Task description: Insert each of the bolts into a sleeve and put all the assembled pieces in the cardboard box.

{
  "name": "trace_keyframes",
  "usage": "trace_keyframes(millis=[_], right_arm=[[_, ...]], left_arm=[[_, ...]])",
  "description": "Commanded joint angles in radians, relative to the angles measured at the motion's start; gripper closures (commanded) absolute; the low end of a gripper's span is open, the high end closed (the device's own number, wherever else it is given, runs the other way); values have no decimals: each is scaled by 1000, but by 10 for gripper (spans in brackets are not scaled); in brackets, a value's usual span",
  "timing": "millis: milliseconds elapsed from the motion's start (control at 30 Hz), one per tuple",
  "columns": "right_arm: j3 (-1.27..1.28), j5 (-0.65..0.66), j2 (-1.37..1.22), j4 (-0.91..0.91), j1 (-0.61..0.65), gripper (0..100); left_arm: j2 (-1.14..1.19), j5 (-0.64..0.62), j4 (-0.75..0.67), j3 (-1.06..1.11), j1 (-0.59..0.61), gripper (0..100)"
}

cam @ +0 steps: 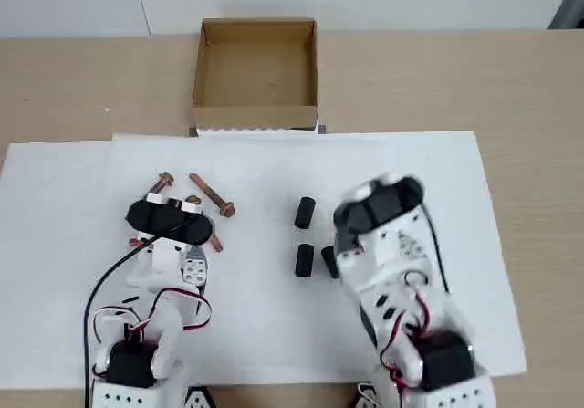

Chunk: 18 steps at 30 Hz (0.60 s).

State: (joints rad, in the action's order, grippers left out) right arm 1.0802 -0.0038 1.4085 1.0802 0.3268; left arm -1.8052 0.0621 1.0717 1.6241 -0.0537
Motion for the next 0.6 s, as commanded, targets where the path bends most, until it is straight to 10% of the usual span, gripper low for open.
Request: trace_keyframes(millis=[0, 567], right_arm=[[-290, -26, -294, -7, -27, 995], [-1218, 51, -1268, -71, -25, 995]], left_arm=[[-12, 3, 2, 2, 5, 994], [-12, 2, 2, 2, 5, 994]])
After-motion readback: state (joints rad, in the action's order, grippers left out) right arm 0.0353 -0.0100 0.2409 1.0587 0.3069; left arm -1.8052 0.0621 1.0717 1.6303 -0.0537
